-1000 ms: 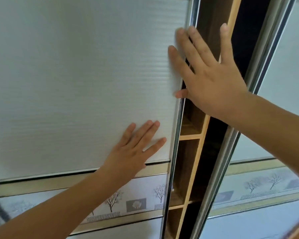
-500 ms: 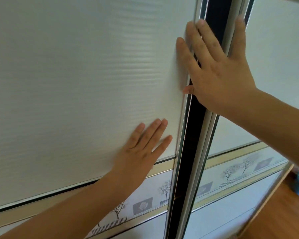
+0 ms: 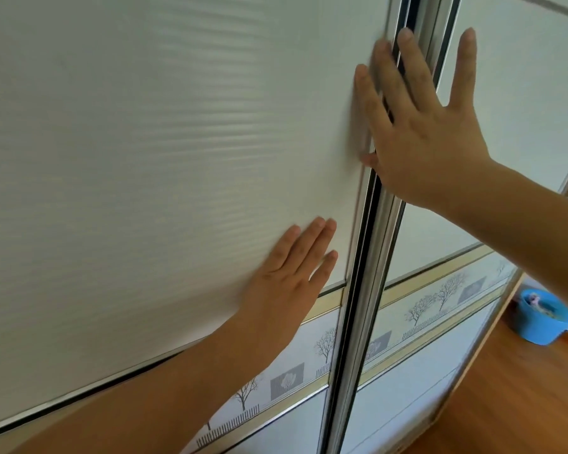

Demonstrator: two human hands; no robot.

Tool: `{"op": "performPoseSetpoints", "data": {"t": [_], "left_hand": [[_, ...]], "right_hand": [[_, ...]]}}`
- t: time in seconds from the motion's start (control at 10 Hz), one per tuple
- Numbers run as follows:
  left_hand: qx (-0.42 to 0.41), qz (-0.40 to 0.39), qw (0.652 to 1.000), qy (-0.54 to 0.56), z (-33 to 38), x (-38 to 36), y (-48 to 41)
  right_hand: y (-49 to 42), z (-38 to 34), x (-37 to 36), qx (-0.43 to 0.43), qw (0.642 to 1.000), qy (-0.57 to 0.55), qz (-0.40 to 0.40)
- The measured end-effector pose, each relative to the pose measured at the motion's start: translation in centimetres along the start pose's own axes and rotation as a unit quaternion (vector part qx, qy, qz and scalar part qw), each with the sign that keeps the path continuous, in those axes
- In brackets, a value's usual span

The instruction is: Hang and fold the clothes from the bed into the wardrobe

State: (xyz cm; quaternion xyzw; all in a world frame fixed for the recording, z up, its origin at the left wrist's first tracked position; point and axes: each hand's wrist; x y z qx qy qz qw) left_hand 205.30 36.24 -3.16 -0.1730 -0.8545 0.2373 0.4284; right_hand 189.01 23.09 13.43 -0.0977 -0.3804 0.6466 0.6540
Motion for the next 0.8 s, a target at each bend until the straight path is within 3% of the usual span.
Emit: {"op": "performPoseSetpoints", "data": {"t": [0.5,0.6,0.7,0.8], "left_hand": [[-0.046,0.007,0.994,0.099,-0.5,0.2,-0.6],[-0.065,0.019,0.982,0.177,-0.9,0.2,-0.4],[-0.046,-0.016,0.948,0.316,-0.2,0.3,0.5],[-0.031,-0.129,0.915,0.382,1.1,0.3,0.6]], "right_hand": [[1.1,-1.1,-0.6,-0.017,0.998,-0.044,-0.031],[2.7,-1.6,-0.7,0.007,0.993,-0.114,-0.032],[5.6,-1.8,-0.4,0.021,0.967,-0.254,-0.005],[9.7,-2.4,0.1,0.009,0.930,-0.366,0.047]]}}
Point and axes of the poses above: each hand's wrist, its own y-axis away from the middle knuckle, its own x-axis out of the back of the hand, z = x × y, and after that the axes turned 8 degrees about x, right-handed
